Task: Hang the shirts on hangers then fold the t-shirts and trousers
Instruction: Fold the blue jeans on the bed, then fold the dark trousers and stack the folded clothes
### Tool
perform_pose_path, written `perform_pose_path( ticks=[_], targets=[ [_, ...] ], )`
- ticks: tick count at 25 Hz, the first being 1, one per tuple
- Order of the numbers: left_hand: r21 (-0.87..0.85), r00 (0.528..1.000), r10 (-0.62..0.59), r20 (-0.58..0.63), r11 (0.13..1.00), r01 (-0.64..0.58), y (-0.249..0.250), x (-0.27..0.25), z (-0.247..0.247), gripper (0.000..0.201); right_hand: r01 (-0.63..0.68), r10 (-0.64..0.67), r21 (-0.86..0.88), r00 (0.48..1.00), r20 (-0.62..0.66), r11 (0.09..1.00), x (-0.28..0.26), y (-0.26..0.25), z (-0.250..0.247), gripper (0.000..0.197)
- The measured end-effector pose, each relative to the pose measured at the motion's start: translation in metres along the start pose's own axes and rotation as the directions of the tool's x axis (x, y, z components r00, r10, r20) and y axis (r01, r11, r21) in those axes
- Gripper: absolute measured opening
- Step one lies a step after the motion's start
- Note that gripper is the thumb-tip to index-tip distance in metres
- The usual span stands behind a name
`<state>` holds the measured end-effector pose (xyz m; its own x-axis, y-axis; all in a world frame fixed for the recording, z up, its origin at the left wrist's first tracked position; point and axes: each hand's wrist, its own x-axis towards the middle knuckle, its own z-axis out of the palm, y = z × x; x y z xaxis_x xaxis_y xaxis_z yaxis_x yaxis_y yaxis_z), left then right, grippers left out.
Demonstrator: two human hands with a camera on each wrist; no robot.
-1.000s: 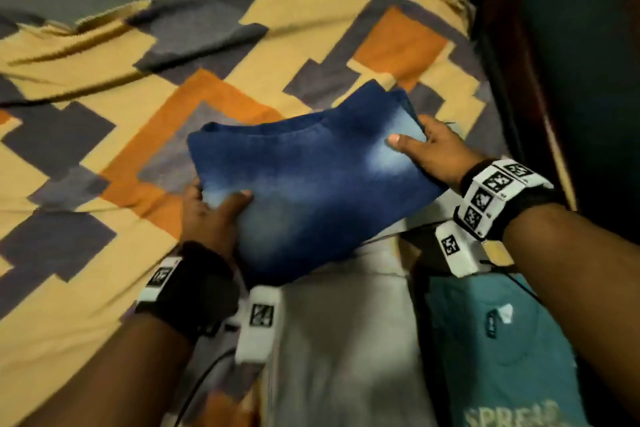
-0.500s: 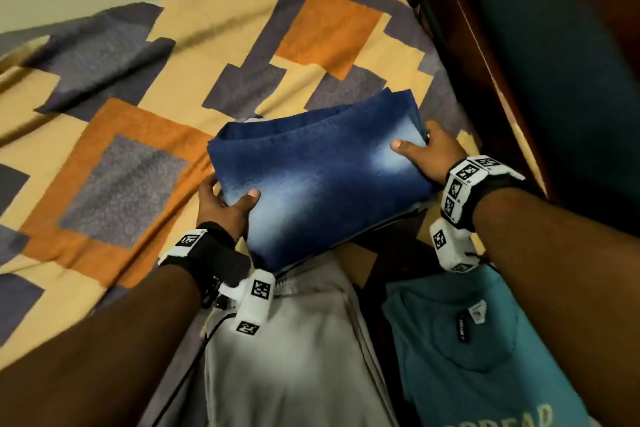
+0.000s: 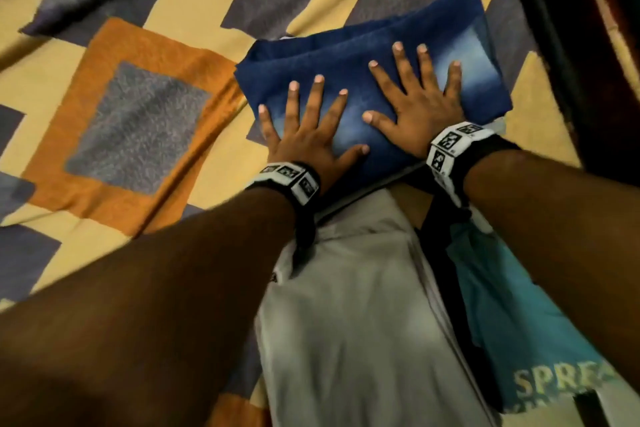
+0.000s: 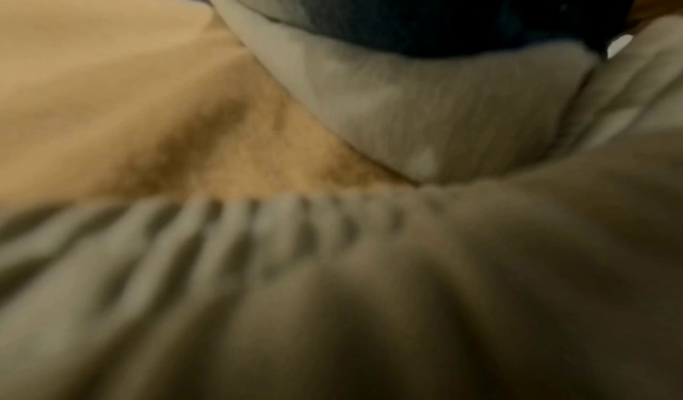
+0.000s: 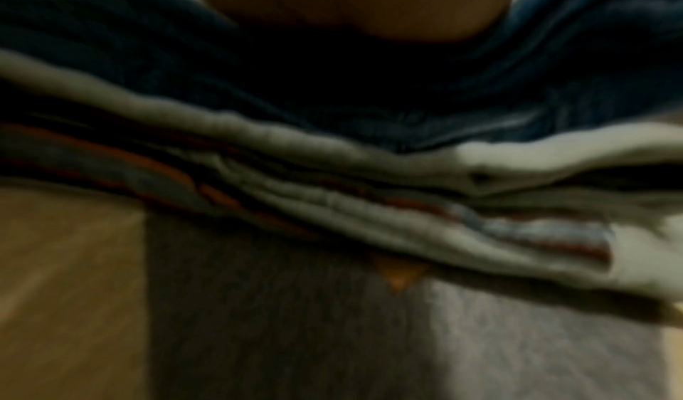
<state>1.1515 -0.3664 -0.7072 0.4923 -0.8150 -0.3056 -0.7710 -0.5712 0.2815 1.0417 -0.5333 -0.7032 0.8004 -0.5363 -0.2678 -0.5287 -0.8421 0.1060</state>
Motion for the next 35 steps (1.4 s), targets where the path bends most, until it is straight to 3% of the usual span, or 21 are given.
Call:
perform_pose_path(
  ticks=[3, 6, 7, 9, 12, 14, 19, 22, 24, 26, 28, 30, 33, 35],
  targets=[
    [-0.098, 0.998, -0.047, 0.039, 0.994, 0.05, -0.031, -0.025, -0.034, 0.087, -0.004, 0.001, -0.044, 0.999, -0.052, 0.999, -0.01, -0.048, -0.052, 0.08],
    [-0.106, 0.985, -0.172, 0.022, 0.979, 0.173, -0.126, -0.096, -0.062, 0.09, 0.191, -0.195, -0.082, 0.98, -0.042, 0.978, -0.033, -0.166, -0.094, 0.082],
    [-0.093, 0.972, -0.237, 0.007, 0.967, 0.236, -0.191, -0.143, -0.077, 0.092, 0.281, -0.287, -0.095, 0.956, -0.063, 0.955, -0.036, -0.242, -0.106, 0.082],
    [-0.102, 0.951, -0.299, 0.079, 0.946, 0.307, -0.245, -0.18, -0.079, 0.097, 0.326, -0.33, -0.059, 0.941, -0.077, 0.943, -0.046, -0.307, -0.114, 0.08],
    [-0.171, 0.794, -0.605, 0.056, 0.778, 0.605, -0.418, -0.323, -0.097, 0.101, 0.577, -0.577, -0.02, 0.817, 0.01, 0.816, -0.068, -0.516, -0.138, 0.075],
    [-0.184, 0.696, -0.717, 0.051, 0.678, 0.712, -0.508, -0.414, -0.097, 0.102, 0.696, -0.694, 0.0, 0.717, 0.066, 0.718, -0.09, -0.635, -0.152, 0.074],
    [-0.166, 0.466, -0.862, 0.199, 0.439, 0.883, -0.669, -0.599, -0.059, 0.104, 0.843, -0.835, -0.009, 0.534, 0.134, 0.538, -0.138, -0.858, -0.156, 0.075],
    [-0.251, 0.388, -0.894, 0.225, 0.331, 0.91, -0.739, -0.661, -0.042, 0.108, 0.875, -0.859, -0.043, 0.481, 0.175, 0.482, -0.148, -0.954, -0.154, 0.075],
    [-0.272, 0.398, -0.864, 0.309, 0.32, 0.908, -0.782, -0.686, -0.032, 0.112, 0.896, -0.867, -0.073, 0.442, 0.229, 0.437, -0.145, -1.013, -0.149, 0.071],
    [-0.242, 0.462, -0.761, 0.455, 0.393, 0.887, -0.811, -0.702, -0.013, 0.12, 0.913, -0.862, -0.087, 0.405, 0.306, 0.398, -0.142, -1.069, -0.139, 0.065],
    [-0.225, 0.492, -0.716, 0.495, 0.442, 0.868, -0.823, -0.707, 0.007, 0.123, 0.917, -0.861, -0.096, 0.396, 0.32, 0.387, -0.128, -1.116, -0.125, 0.063],
    [-0.195, 0.482, -0.729, 0.487, 0.446, 0.873, -0.829, -0.706, 0.014, 0.123, 0.883, -0.844, -0.015, 0.454, 0.286, 0.47, -0.109, -1.153, -0.111, 0.071],
    [-0.186, 0.467, -0.735, 0.491, 0.435, 0.881, -0.836, -0.698, 0.015, 0.127, 0.788, -0.778, 0.069, 0.585, 0.229, 0.612, -0.085, -1.19, -0.107, 0.087],
    [-0.232, 0.462, -0.715, 0.525, 0.402, 0.886, -0.836, -0.696, 0.016, 0.129, 0.792, -0.771, -0.023, 0.6, 0.215, 0.61, -0.077, -1.2, -0.108, 0.08]
  ],
)
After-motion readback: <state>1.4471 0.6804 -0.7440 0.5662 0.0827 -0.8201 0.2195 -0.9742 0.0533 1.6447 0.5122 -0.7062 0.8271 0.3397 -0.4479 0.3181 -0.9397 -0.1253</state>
